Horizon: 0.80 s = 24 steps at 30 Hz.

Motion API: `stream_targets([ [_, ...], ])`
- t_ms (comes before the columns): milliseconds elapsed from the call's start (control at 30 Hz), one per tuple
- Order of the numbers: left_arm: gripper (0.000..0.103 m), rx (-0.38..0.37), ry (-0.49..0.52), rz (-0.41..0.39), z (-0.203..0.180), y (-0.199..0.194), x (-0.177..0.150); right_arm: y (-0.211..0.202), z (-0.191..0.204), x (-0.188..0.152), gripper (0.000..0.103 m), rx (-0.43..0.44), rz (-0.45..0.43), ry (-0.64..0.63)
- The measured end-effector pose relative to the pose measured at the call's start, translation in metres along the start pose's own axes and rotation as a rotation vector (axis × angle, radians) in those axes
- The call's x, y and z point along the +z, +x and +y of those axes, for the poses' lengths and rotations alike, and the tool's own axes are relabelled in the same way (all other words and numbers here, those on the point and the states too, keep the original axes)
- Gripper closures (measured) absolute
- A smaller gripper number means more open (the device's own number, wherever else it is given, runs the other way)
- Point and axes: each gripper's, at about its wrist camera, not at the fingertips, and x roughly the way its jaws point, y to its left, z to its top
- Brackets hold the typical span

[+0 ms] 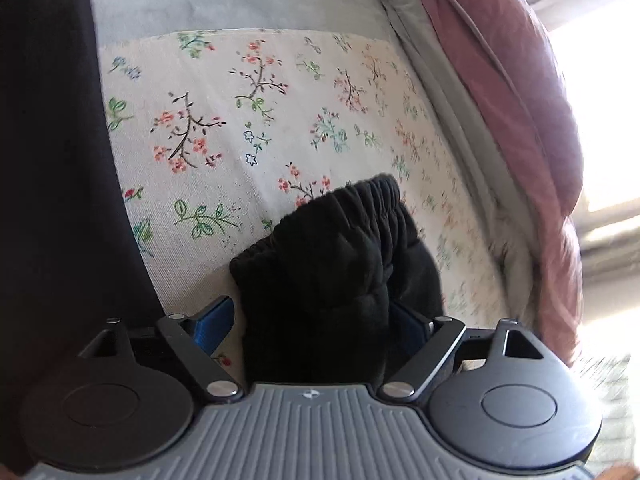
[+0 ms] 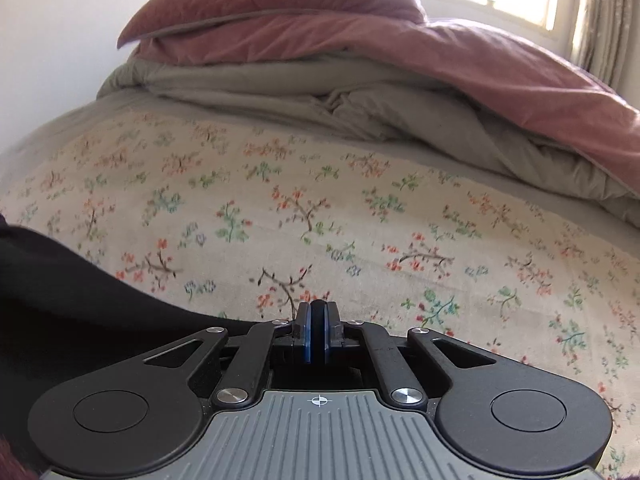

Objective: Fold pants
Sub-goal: 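Hold the waistband with the left tool and open the right tool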

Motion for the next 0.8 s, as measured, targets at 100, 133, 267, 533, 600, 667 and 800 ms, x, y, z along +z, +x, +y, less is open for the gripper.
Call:
stream_targets([
  [100, 0.0, -0.087, -0.144, -0.045, 0.019, -0.006, 0.002, 0.0, -0.001, 0.002, 0.099, 0.005, 0.012, -0.005],
  [133, 0.0, -0.107, -0.195, -0.06, 0.026, -0.006, 0.003, 0.005, -0.003, 0.0, 0.099, 0.01, 0.035, -0.001],
  [267, 0.0, -0.076, -0.163, -0.029, 0.02, 0.011, 0.002, 0.02, 0.002, -0.014, 0.099, 0.006, 0.069, -0.018],
  [533, 0.056, 0.016, -0.046, -0.117, -0.008, 0.027, -0.01, 0.017, -0.001, -0.014, 0.099, 0.016, 0.059, -0.001],
  [600, 0.058, -0.023, -0.045, -0.162, -0.011, 0.01, -0.006, 0.015, -0.001, -0.011, 0.099, 0.015, 0.047, -0.003],
  [667, 0.059, -0.046, 0.013, -0.255, -0.021, -0.004, -0.005, 0.004, -0.001, -0.003, 0.099, 0.027, -0.004, 0.006],
  [800, 0.058, -0.045, 0.092, -0.334, -0.033, -0.015, -0.011, -0.017, -0.003, 0.014, 0.099, 0.028, -0.101, 0.032],
])
